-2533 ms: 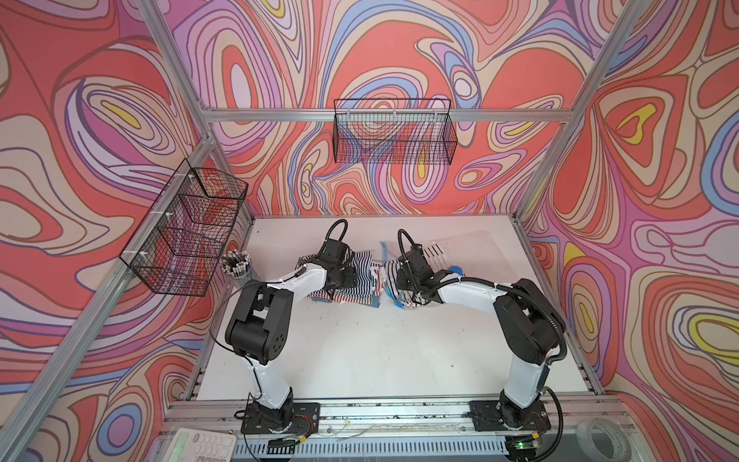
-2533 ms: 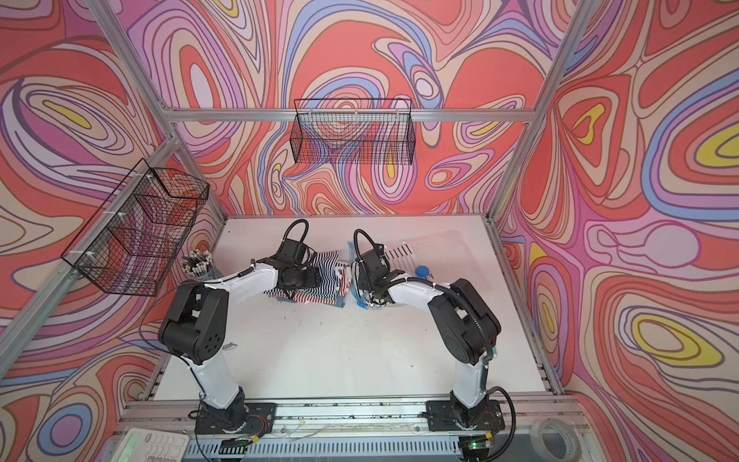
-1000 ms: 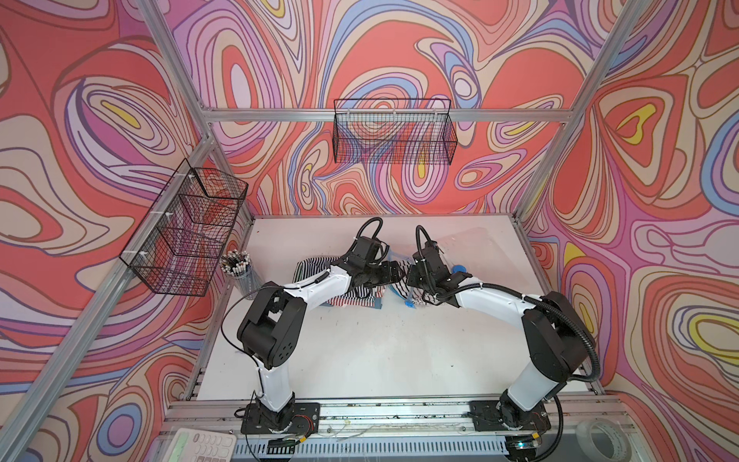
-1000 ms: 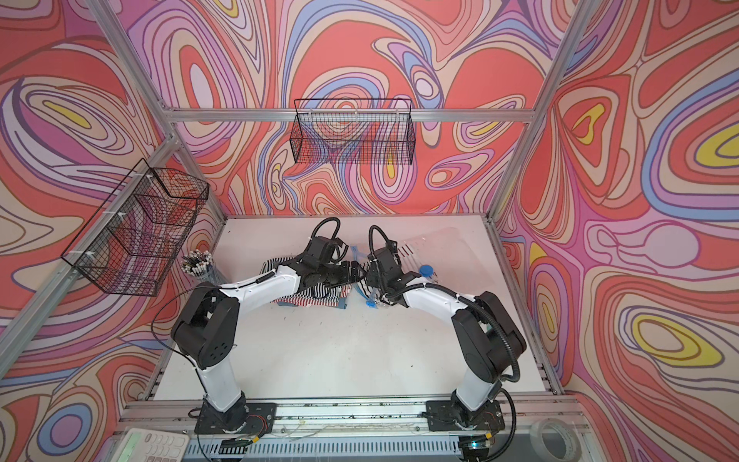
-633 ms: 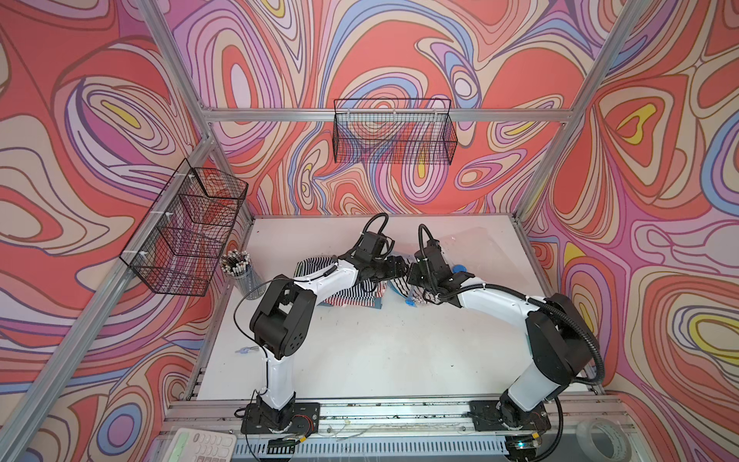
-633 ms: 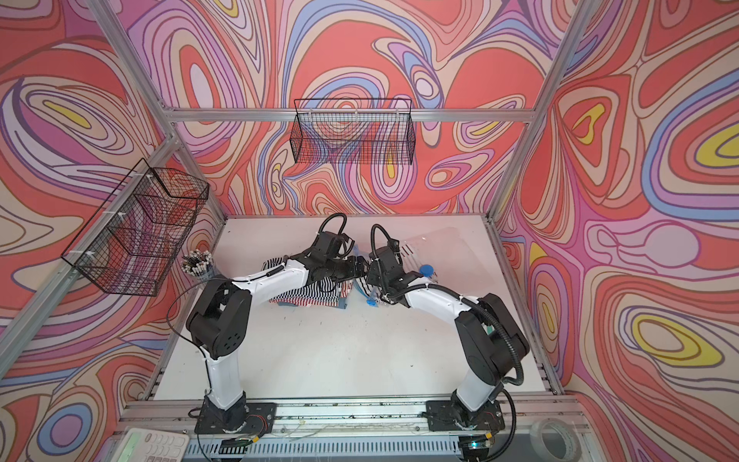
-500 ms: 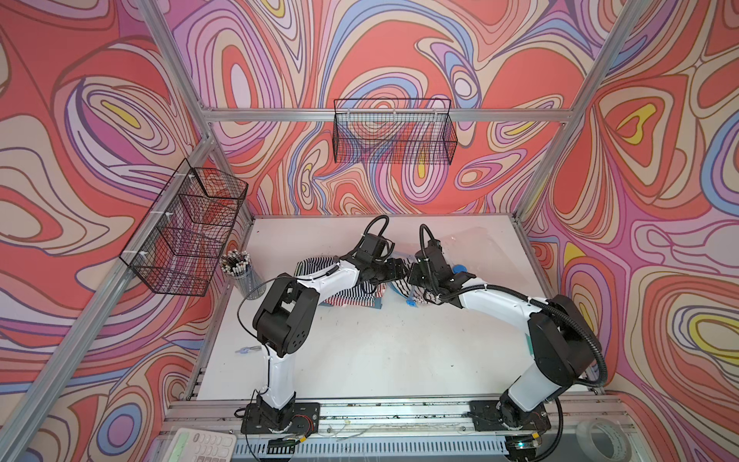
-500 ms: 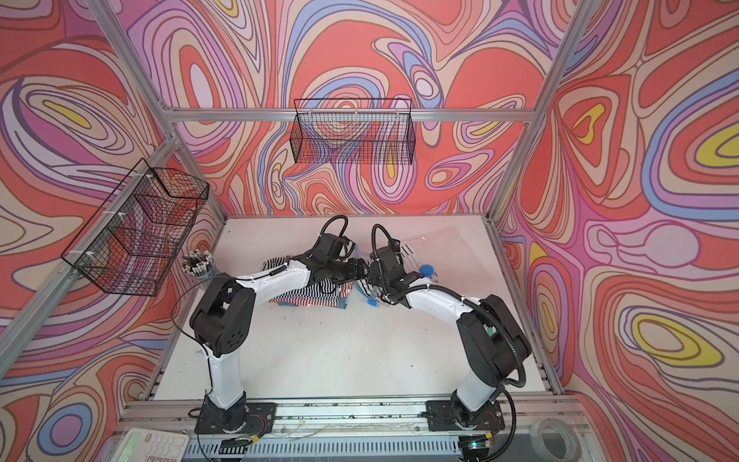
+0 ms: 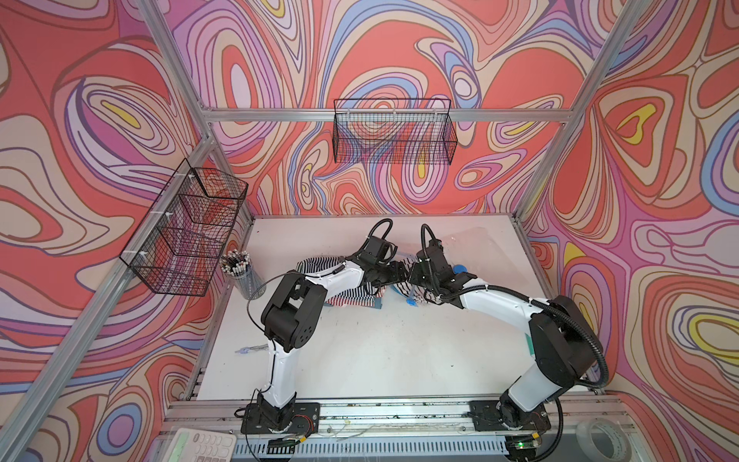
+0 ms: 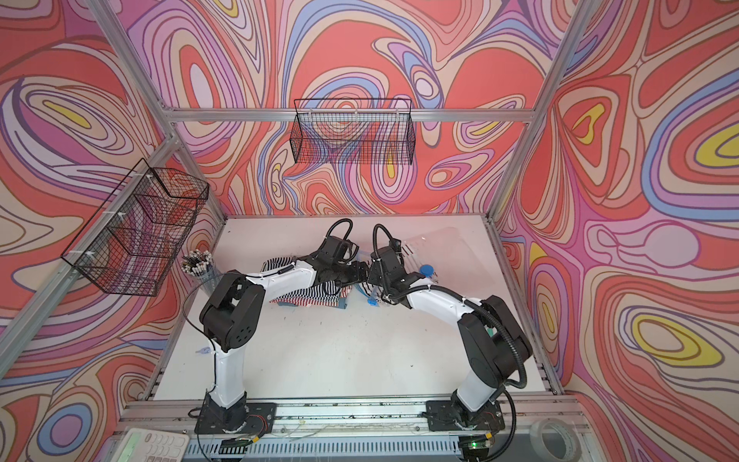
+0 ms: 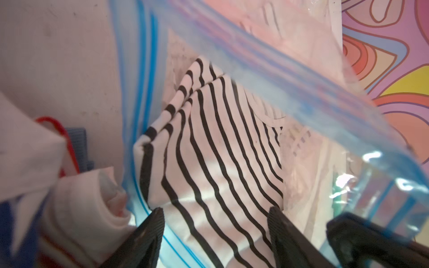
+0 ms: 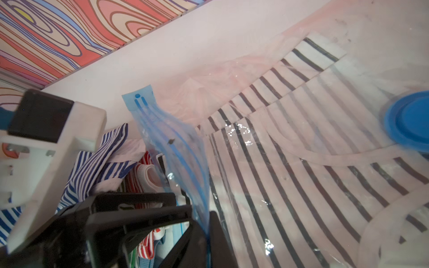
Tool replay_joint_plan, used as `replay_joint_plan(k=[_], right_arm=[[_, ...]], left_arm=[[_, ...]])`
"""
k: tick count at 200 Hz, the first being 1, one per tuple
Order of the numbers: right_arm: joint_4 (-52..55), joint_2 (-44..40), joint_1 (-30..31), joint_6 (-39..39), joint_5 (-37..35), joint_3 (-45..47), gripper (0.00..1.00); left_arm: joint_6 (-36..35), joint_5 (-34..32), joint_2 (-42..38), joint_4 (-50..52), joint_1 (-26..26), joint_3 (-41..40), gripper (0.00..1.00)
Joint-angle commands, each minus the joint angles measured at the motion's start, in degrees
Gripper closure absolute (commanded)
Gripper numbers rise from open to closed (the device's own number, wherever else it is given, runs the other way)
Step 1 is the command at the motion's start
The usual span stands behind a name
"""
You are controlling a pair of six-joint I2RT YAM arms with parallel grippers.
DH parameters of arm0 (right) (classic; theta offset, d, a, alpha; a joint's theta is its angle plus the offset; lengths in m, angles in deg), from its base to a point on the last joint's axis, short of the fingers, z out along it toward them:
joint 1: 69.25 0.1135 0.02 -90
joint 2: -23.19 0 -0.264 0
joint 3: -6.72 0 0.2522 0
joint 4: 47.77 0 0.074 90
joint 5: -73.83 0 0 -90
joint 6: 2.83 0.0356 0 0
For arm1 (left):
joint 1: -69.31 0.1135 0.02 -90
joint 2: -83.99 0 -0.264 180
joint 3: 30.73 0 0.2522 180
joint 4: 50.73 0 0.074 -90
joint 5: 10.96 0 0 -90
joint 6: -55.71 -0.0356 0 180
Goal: Take the tank top out of the vacuum bag
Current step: Take out the tank top from the vacuum bag.
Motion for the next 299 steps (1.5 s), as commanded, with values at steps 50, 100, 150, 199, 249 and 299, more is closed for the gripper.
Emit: replay_joint_plan(k=[50, 100, 150, 199, 249, 299], right_arm=[[-1.0, -2.1, -0.7, 0.5, -0.7, 0.9, 1.00], [-1.4, -1.9, -0.7, 0.7, -0.1, 0.9, 1.00], [-1.5, -1.6, -0.7, 0.7, 0.0, 0.9, 1.00], [-1.7, -1.3, -0.7, 0.7, 0.3, 0.8, 1.00], [-1.5, -1.0, -0.7, 0.7, 0.7, 0.6, 1.00], [-1.6, -1.2, -0.7, 1.0, 0.9, 0.9, 1.00]], left_arm=[[-1.0, -2.7, 0.4, 2.0, -1.2, -0.5, 0.25], [-1.1, -3.3, 2.5, 2.9, -1.6, 1.8, 0.25], [-3.0, -7.0, 2.6, 5.9, -2.3, 3.4, 0.25], [-5.6, -12.7, 1.8, 8.8, -3.5, 3.5, 0.24], [-4.7, -11.6, 4.6, 7.4, -3.5, 5.2, 0.24], [-2.0, -9.5, 7.8, 3.8, -3.5, 6.5, 0.25]])
